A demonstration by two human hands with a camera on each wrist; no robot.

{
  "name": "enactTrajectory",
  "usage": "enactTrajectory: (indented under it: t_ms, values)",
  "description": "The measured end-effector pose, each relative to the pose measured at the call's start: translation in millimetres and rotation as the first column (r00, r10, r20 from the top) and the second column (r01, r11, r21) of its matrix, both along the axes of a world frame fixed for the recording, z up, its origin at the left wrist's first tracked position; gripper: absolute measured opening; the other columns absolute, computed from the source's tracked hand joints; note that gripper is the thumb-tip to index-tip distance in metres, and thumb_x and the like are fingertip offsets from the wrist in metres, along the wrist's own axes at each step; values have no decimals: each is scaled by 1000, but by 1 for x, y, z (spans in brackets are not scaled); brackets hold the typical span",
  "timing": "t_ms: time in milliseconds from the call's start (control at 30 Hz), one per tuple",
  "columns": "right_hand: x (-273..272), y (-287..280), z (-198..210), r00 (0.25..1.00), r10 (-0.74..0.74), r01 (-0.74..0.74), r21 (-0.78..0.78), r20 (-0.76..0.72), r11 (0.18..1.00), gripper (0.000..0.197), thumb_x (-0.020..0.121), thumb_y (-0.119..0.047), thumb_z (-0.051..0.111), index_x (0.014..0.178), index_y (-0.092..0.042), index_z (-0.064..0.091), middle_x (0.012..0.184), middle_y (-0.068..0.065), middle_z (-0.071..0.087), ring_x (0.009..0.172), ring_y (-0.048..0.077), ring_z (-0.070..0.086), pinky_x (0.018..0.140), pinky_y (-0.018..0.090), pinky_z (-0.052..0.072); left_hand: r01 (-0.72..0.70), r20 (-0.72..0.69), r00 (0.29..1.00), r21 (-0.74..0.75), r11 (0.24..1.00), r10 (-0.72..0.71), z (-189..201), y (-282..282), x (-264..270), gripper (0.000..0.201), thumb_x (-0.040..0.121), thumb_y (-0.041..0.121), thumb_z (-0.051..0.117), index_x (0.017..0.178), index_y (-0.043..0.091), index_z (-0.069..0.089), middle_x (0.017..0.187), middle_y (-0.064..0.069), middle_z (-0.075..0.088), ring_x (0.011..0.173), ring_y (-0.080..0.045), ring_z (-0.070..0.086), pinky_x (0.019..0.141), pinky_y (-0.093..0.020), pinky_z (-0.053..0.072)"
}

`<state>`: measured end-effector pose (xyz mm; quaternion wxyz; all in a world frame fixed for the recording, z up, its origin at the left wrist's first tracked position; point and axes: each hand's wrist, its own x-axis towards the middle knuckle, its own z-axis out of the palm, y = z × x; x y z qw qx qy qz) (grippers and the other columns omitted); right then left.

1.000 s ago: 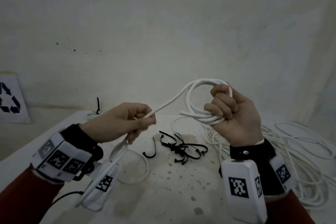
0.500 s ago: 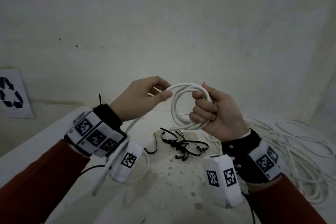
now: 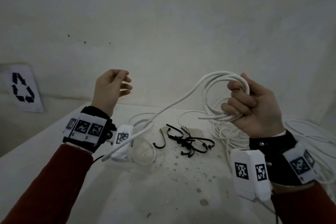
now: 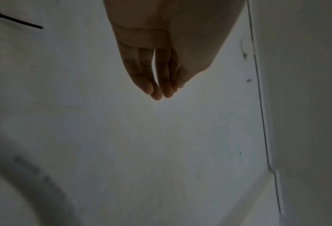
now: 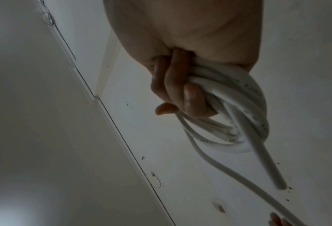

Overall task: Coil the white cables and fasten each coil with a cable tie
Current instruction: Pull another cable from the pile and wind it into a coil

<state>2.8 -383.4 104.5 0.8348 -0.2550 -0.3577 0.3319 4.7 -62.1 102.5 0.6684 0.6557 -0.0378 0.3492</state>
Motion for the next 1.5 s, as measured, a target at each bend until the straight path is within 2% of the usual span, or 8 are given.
enactTrajectory:
  t_ms: [367,533,667,800,933,1100,1333,1500]
  values:
    - [-3,-10,-11,960,-277,251,-286,-50,925,48,99,-30,32,75,-3,64,43,-5,18,36,14,16,44,25,31,44,218,969,-619,784,118,14,69,-9,6,93,17,52,90,16,57,60,9,55,51,-7,49,50,-18,40]
    - [-13,16,-17,899,-437,380,-437,-33,815,41,89,-33,39,63,-7,57,39,-7,7,35,12,3,36,22,21,-132,318,936,-85,988,152,33,37,-24,16,95,16,47,84,22,57,57,12,55,49,-6,50,48,-19,42]
    - [-14,31,-21,911,-411,353,-452,-32,819,38,90,-34,40,68,-6,55,30,-8,23,34,12,4,38,21,20,9,222,970,357,934,-94,19,-10,-27,6,88,29,57,87,23,59,64,12,64,57,-6,59,57,-20,50]
    - [-19,38,-13,909,-416,374,-397,-20,838,41,90,-33,39,67,-6,58,32,-9,16,35,11,4,39,21,21,262,-160,963,758,597,-219,-15,-37,-28,51,72,65,58,113,35,51,106,13,67,99,-3,62,90,-21,47]
    - [-17,23,0,925,-380,363,-257,-17,896,46,95,-33,35,69,-6,61,41,-8,10,35,11,8,40,22,24,521,-503,853,834,182,-137,-42,-45,-30,63,77,65,59,127,30,42,113,24,61,100,4,55,87,-18,41]
    - [0,-17,5,994,-102,104,30,-48,994,45,103,-28,31,97,7,58,49,1,32,43,17,28,56,31,35,481,-424,876,797,366,-229,-57,-29,-36,50,80,69,25,84,34,60,81,19,61,77,0,55,69,-12,38]
    - [8,-44,-1,974,-172,209,289,-147,934,50,104,-28,27,99,10,59,48,7,37,45,18,29,58,34,38,350,-154,930,647,677,-334,-53,4,-27,60,80,77,35,90,24,62,80,-1,57,74,-11,49,74,-26,38]
    - [0,-45,3,844,-387,524,417,-372,743,46,101,-23,30,83,6,61,42,-1,35,33,15,31,42,25,41,91,-101,995,785,613,-19,-67,18,-24,39,80,64,36,75,29,54,65,-11,50,59,-20,44,59,-30,37]
